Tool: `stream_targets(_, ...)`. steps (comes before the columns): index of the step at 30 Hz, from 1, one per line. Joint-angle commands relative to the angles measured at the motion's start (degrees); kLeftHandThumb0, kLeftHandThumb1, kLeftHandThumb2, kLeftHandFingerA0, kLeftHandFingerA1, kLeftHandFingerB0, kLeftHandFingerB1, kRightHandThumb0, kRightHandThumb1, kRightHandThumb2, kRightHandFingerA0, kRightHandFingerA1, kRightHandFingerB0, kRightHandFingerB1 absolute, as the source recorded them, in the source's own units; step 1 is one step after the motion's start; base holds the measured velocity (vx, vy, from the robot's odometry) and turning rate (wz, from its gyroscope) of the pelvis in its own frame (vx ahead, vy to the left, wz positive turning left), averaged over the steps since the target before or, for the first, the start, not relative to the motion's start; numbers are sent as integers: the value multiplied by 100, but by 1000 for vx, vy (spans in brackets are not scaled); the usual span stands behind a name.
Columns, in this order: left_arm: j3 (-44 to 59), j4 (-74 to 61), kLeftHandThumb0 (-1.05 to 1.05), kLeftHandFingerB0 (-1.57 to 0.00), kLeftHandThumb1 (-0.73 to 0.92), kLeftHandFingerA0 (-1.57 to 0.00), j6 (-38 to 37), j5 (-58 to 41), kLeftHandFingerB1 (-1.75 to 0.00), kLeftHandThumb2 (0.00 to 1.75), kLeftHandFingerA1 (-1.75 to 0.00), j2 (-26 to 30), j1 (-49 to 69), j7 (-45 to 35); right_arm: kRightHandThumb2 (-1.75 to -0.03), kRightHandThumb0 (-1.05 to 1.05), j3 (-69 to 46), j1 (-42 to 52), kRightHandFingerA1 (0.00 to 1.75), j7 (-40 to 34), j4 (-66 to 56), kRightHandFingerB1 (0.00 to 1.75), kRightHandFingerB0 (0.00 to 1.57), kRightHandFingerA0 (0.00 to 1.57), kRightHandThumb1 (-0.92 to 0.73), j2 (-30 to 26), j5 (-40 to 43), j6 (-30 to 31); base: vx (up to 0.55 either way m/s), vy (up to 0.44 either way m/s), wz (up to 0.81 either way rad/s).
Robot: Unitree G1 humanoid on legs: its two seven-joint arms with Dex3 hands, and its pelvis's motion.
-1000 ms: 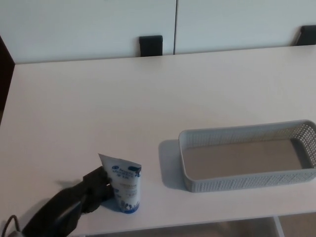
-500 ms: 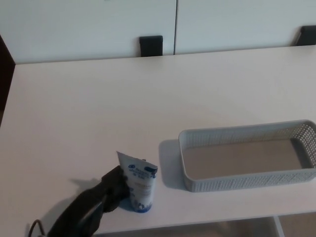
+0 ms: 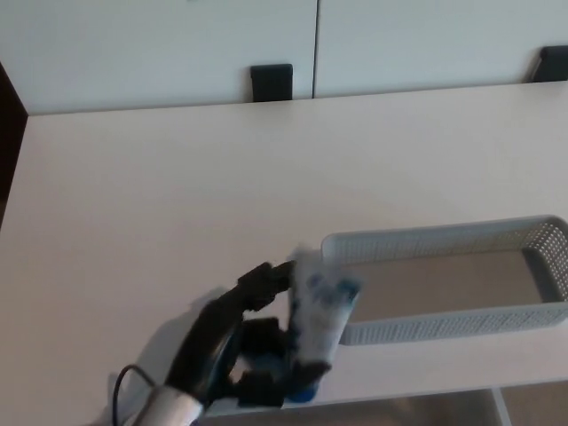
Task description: The robot walks towards a table in front, picks a shampoo with left hand and puts it in a small grey container
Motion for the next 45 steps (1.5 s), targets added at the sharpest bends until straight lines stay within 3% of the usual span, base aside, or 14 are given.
stream_targets(1,289,1106,-18,-74,63,-109,652,912,-45,59,-97,-428,-742,1885,-59,-37,-19,-175,46,20,-28,41,57,65,-62,-61,7,31,0,0,0)
stream_targets(4,379,979,-10,-84,73,-117,568,794,-50,62,-130,-389,-734,1733,-59,-39,51,-214,46,-20,-34,41,59,67,-64,-85,-70,5,0,0,0)
stream_targets(6,403,989,-4,-96,71,-115,508,787,-68,77,-138,-356,-733,1708,-59,-40,44,-202,47,-20,-31,41,59,68,-63,-91,-60,-26,0,0,0)
stream_targets(7,426,953,-4,-97,65,-111,475,760,-94,92,-138,-328,-702,1663,-59,-41,44,-204,46,-9,-30,41,58,67,-63,-89,-55,-19,0,0,0)
stream_targets(10,488,834,-7,-94,62,-110,452,631,-104,98,-140,-308,-616,1556,-59,-40,55,-214,45,5,-25,41,58,67,-64,-76,-54,-8,0,0,0)
stream_targets(16,617,512,-9,-89,64,-109,445,455,-105,93,-143,-237,-512,1457,-59,-40,88,-256,46,-55,-8,40,57,69,-63,-60,-87,46,0,0,0)
stream_targets(23,918,-1039,-9,-88,80,-103,616,91,-97,67,-149,-109,-473,1188,-59,-37,17,-342,46,28,-20,41,57,64,-64,-120,-6,20,0,0,0)
stream_targets(30,1280,-2941,-17,-91,75,-108,1331,-546,-92,71,-136,154,-1000,729,-60,-37,0,-451,48,6,-8,41,58,69,-64,-158,-13,101,0,0,0)
stream_targets(38,1000,-3648,-11,-89,77,-108,1812,259,-98,64,-131,813,-1879,587,-60,-38,16,-469,46,-31,-4,41,58,69,-64,-153,-40,152,0,0,0)
stream_targets(39,643,-3624,7,-89,75,-91,2107,444,-92,67,-129,1018,-2267,254,-60,-37,10,-430,47,-28,12,41,58,69,-64,-134,-34,139,0,0,0)
stream_targets(40,258,-3426,4,-88,76,-93,2374,553,-96,66,-101,1229,-2650,-134,-59,-36,26,-400,46,-27,20,41,57,67,-63,-114,-47,144,0,0,0)
stream_targets(43,110,-3366,4,-88,76,-93,2520,510,-96,66,-101,1360,-2786,-187,-59,-36,35,-394,46,-27,20,41,57,67,-63,-109,-53,148,0,0,0)
stream_targets(44,-131,-3189,-8,-89,70,-98,2677,660,-101,74,-130,1438,-2958,-294,-59,-35,40,-374,46,-17,24,41,57,66,-63,-109,-57,127,0,0,0)
stream_targets(45,-482,-2921,-8,-89,70,-98,2895,897,-101,74,-130,1536,-3208,-468,-59,-35,48,-345,46,-2,28,41,57,66,-63,-110,-63,94,0,0,0)
